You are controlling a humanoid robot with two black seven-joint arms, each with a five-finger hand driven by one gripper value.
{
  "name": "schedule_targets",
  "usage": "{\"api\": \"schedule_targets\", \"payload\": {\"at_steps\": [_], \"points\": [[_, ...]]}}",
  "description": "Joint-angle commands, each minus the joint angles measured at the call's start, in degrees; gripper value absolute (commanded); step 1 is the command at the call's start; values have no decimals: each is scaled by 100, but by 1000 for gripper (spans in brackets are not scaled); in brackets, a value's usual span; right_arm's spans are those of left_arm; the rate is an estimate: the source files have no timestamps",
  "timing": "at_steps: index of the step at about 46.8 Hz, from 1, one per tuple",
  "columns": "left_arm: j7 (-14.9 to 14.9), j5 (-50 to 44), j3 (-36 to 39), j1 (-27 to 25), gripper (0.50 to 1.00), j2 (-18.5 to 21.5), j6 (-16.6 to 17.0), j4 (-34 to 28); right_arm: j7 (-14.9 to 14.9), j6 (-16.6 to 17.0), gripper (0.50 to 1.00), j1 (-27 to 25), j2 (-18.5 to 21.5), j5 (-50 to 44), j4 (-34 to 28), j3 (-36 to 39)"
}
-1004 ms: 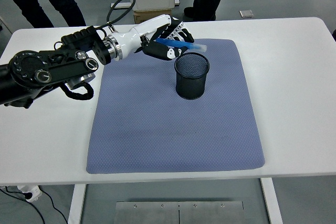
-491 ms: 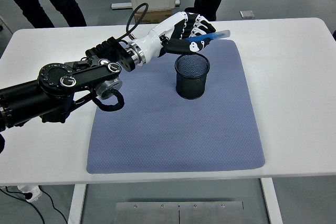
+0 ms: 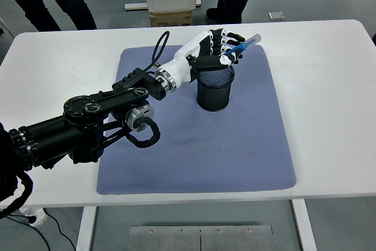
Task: Left hand places marker in pen holder
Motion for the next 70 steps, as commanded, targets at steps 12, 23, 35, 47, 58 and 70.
{"api": "schedule_targets", "payload": {"at_steps": [12, 23, 35, 47, 58, 70], "points": [[1, -183, -238, 187, 500, -195, 4, 124, 0, 0, 1000, 4, 0, 0, 1, 0], [10, -210, -273, 196, 500, -257, 22, 141, 0, 0, 1000, 4, 0, 0, 1, 0], [10, -201, -273, 214, 798, -257, 13, 141, 0, 0, 1000, 4, 0, 0, 1, 0], [10, -210, -325, 205, 947, -239, 13, 141, 0, 0, 1000, 4, 0, 0, 1, 0], [45, -201, -1020, 100, 1000, -160, -4, 141, 0, 0, 1000, -5, 0, 0, 1, 0], [54, -175, -1143, 20, 1000, 586, -22, 255, 0, 0, 1000, 4, 0, 0, 1, 0]]}}
